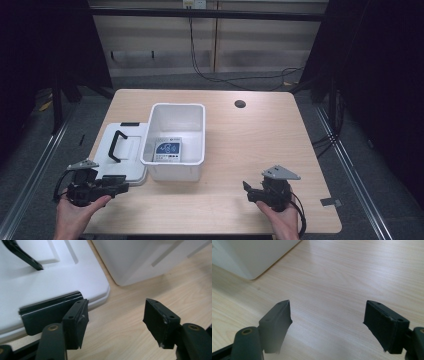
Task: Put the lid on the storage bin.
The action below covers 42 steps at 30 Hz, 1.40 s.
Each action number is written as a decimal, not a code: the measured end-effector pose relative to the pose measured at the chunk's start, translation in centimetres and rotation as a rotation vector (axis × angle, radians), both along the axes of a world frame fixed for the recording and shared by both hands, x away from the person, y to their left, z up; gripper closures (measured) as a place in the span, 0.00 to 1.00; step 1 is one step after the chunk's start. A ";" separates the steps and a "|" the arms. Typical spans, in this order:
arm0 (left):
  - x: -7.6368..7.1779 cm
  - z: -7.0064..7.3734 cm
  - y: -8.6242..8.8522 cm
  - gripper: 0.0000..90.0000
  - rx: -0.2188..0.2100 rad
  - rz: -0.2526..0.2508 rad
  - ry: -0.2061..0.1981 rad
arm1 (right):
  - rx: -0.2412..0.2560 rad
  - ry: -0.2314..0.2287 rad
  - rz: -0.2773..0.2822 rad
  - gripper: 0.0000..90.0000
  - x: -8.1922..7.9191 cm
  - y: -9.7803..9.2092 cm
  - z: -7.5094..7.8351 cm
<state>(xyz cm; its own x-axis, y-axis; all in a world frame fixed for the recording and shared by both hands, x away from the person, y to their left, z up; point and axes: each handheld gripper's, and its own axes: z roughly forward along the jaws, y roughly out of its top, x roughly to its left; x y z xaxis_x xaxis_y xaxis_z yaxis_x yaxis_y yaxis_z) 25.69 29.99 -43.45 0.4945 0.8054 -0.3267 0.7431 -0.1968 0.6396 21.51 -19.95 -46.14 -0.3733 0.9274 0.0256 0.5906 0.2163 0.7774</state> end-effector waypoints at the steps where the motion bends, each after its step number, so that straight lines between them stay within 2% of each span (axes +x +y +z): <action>1: 0.0 0.0 0.0 0.48 0.000 0.000 0.000 | 0.000 0.000 0.000 0.24 0.0 0.0 0.0; 2: -0.1 0.0 0.1 0.48 -0.012 0.023 -0.007 | 0.013 0.004 0.010 0.24 0.0 -0.1 0.0; 3: -0.2 0.1 0.3 0.53 -0.030 0.017 -0.010 | 0.024 0.005 0.027 0.25 -0.1 -0.1 0.0; 4: -0.2 0.1 0.3 0.57 -0.030 0.017 -0.010 | 0.024 0.005 0.027 0.25 -0.1 -0.1 0.0; 6: -0.1 0.2 0.3 0.58 -0.053 0.008 -0.009 | 0.022 -0.002 0.037 0.28 -0.2 0.0 0.3; 7: -0.1 0.2 0.3 0.59 -0.065 -0.016 -0.010 | 0.012 -0.012 0.042 0.28 -0.3 0.1 0.6; 9: -0.2 0.1 0.2 0.58 -0.071 -0.011 -0.010 | 0.011 -0.012 0.041 0.28 -0.4 0.2 0.7; 12: -0.1 0.1 0.1 0.57 -0.040 -0.001 -0.025 | 0.019 0.002 0.047 0.28 -0.6 0.1 0.8; 13: 0.0 0.2 0.3 0.53 -0.021 0.015 -0.028 | 0.016 0.005 0.050 0.28 -0.7 0.2 0.9; 15: 0.1 0.5 0.6 0.53 -0.023 0.046 -0.023 | 0.017 0.004 0.054 0.28 -0.8 0.3 0.9; 17: 0.1 0.9 0.9 0.58 -0.015 0.050 -0.032 | 0.014 0.006 0.057 0.28 -0.9 0.4 1.0; 20: 0.3 1.3 1.0 0.58 -0.003 0.053 -0.022 | 0.018 0.008 0.061 0.28 -0.9 0.4 1.0; 22: 0.4 1.6 0.7 0.59 0.064 0.025 -0.018 | 0.021 0.006 0.063 0.28 -1.0 0.4 1.1; 23: 0.4 1.6 0.6 0.59 0.083 0.010 -0.011 | 0.021 0.007 0.061 0.28 -1.0 0.4 1.1; 25: 0.6 1.7 0.4 0.61 0.072 -0.020 0.003 | 0.021 0.007 0.061 0.27 -1.0 0.4 1.1; 26: 0.7 1.7 0.4 0.60 0.082 -0.026 -0.011 | 0.020 0.007 0.060 0.27 -1.0 0.4 1.1; 28: 1.1 1.9 0.5 0.59 0.085 -0.016 -0.025 | 0.020 0.007 0.066 0.27 -1.0 0.6 1.1; 29: 1.5 2.2 0.8 0.57 0.066 0.007 -0.014 | 0.020 0.007 0.068 0.27 -1.0 0.6 1.1; 31: 1.8 2.4 0.9 0.55 0.055 0.003 -0.009 | 0.021 0.012 0.075 0.27 -1.1 0.8 1.0; 33: 2.1 2.8 1.2 0.53 0.064 0.014 -0.009 | 0.021 0.015 0.086 0.27 -1.1 0.9 1.0; 34: 2.3 3.0 1.2 0.53 0.057 0.011 0.004 | 0.021 0.015 0.086 0.27 -1.1 0.9 1.0; 37: 3.3 3.6 1.2 0.53 0.088 -0.006 0.047 | 0.021 0.018 0.093 0.27 -1.1 1.0 1.0; 42: 3.9 3.8 1.1 0.55 0.121 -0.005 0.070 | 0.022 0.020 0.093 0.27 -1.1 1.1 1.0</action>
<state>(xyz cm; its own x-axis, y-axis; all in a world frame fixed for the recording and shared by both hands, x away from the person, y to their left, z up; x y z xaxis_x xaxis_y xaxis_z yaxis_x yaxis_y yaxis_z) 29.61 31.10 -39.61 0.4779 0.8386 -0.2615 0.7839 -0.2728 0.5577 20.46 -18.90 -45.18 -0.4566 0.8880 0.0539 0.5846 0.2538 0.7706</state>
